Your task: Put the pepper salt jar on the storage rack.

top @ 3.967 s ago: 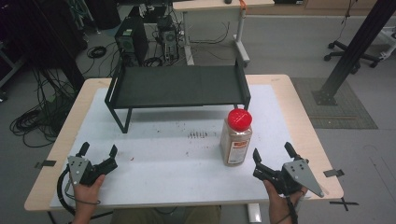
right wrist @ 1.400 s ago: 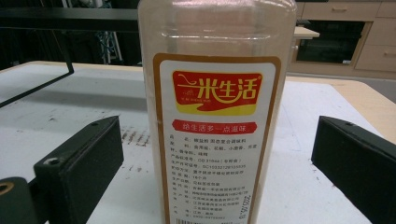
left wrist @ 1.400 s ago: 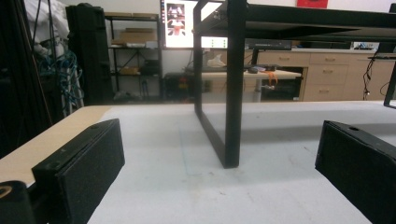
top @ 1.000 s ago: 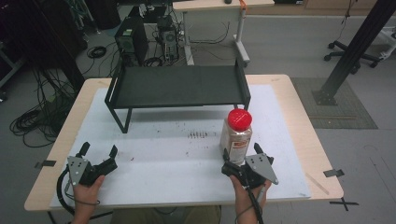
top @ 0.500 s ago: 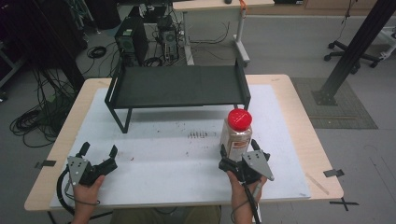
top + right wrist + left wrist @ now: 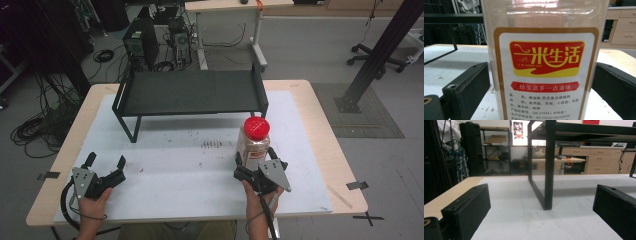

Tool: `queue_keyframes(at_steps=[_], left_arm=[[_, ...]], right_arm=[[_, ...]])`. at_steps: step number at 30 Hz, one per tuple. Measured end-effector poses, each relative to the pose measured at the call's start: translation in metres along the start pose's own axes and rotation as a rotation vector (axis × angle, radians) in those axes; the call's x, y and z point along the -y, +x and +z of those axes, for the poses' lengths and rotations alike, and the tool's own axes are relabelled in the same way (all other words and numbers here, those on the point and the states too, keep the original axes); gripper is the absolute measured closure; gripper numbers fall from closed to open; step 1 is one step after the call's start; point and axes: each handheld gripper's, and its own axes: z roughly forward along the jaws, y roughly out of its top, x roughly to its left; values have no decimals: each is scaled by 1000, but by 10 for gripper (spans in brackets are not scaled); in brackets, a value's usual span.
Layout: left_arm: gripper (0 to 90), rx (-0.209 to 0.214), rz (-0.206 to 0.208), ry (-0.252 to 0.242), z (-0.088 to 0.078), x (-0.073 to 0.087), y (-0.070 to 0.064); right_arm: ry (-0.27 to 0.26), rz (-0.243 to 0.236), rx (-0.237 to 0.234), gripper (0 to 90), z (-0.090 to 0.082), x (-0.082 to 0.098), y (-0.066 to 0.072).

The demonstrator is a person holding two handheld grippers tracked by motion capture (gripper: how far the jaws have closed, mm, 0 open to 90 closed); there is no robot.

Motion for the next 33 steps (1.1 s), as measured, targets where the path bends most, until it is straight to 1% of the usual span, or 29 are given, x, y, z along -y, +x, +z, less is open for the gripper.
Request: queue_keyframes(at_steps=[9, 13, 20, 33], left_arm=[[16, 0, 1, 0, 0, 0, 0], [16, 0, 1, 1, 0, 0, 0], [16, 0, 1, 1, 0, 0, 0], [16, 1, 0, -1, 0, 0, 0]], right_arm=[[-9, 4, 1, 22, 6, 1, 0], [-22, -1, 4, 26, 8, 2, 1], [-35, 5, 3, 28, 11, 5, 1], [-44, 9, 4, 42, 18, 6, 1]])
